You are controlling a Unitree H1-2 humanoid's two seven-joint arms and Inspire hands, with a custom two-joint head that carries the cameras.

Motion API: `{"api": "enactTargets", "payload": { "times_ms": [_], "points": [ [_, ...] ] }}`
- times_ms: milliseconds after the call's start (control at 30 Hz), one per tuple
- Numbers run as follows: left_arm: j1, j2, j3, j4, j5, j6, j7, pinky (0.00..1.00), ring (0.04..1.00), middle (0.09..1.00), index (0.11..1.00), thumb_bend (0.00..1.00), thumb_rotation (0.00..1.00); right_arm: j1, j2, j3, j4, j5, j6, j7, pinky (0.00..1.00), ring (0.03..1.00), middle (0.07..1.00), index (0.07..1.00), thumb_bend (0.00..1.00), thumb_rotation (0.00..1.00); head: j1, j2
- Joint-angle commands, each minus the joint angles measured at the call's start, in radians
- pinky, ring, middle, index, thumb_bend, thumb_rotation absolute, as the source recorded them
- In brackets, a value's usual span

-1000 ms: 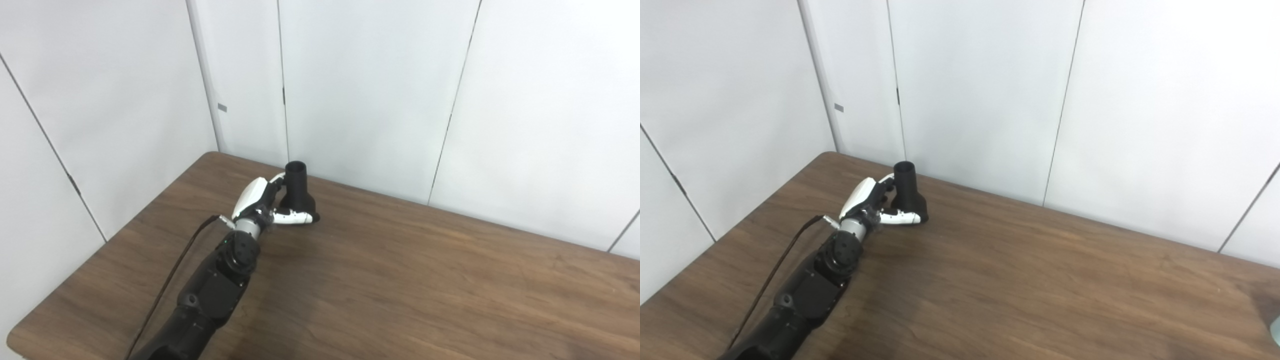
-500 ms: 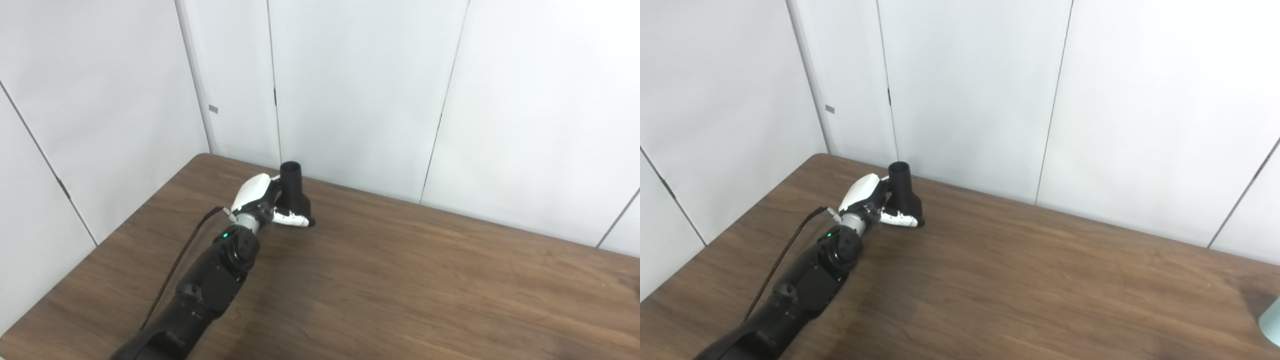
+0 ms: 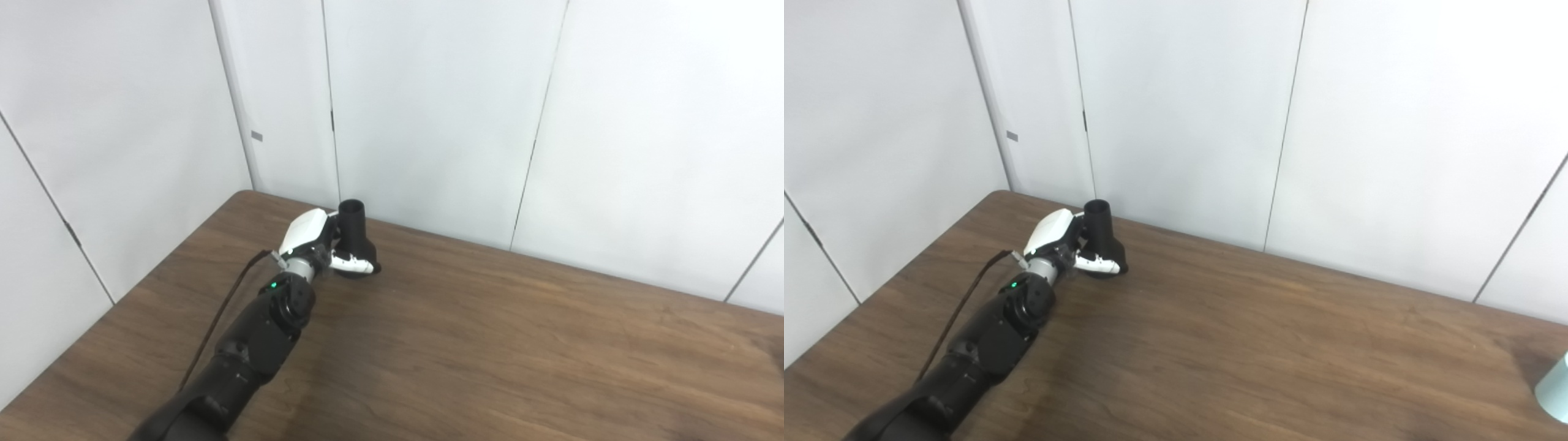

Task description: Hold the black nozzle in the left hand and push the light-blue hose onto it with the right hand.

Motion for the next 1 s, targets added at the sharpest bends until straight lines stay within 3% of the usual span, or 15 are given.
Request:
{"api": "enactTargets", "payload": {
  "times_ms": [0,133,267,500,700,867,967],
  "points": [
    [0.057,-0.017,-0.033,0.053,-0.011,0.017,-0.068,0.60,0.741,0.747,0.761,1.00,0.24,0.018,-0.016,0.011,-0.021,-0.010,0.023,0.032,0.53,0.631,0.667,0.662,0.28,0.00,0.002,0.003],
    [0.062,-0.003,-0.057,0.046,0.015,0.013,-0.078,0.54,0.682,0.694,0.736,1.00,0.27,0.020,-0.013,0.008,-0.025,0.002,0.028,0.036,0.54,0.636,0.669,0.666,0.29,0.00,0.002,0.006],
    [0.060,0.016,-0.099,0.043,0.048,0.030,-0.101,0.69,0.791,0.736,0.709,1.00,0.30,0.019,-0.016,0.009,-0.024,-0.002,0.018,0.038,0.55,0.638,0.669,0.664,0.28,0.00,0.002,0.008],
    [0.054,0.043,-0.174,0.044,0.108,0.038,-0.138,0.82,0.899,0.847,0.752,1.00,0.32,0.019,-0.017,0.009,-0.030,-0.001,0.030,0.043,0.54,0.634,0.667,0.663,0.29,0.00,0.002,0.015],
    [0.047,0.074,-0.247,0.049,0.170,0.026,-0.174,0.92,0.885,0.857,0.796,1.00,0.30,0.020,-0.020,0.009,-0.035,-0.010,0.037,0.050,0.55,0.641,0.672,0.664,0.29,0.00,0.001,0.021],
    [0.046,0.080,-0.271,0.064,0.189,0.004,-0.164,0.91,0.854,0.831,0.782,1.00,0.32,0.020,-0.019,0.007,-0.039,-0.005,0.046,0.055,0.54,0.629,0.665,0.657,0.30,0.00,0.000,0.023],
    [0.050,0.072,-0.255,0.073,0.177,-0.004,-0.146,0.90,0.827,0.805,0.746,1.00,0.29,0.018,-0.019,0.008,-0.038,-0.002,0.038,0.057,0.53,0.618,0.656,0.650,0.30,0.00,-0.001,0.026]
  ]
}}
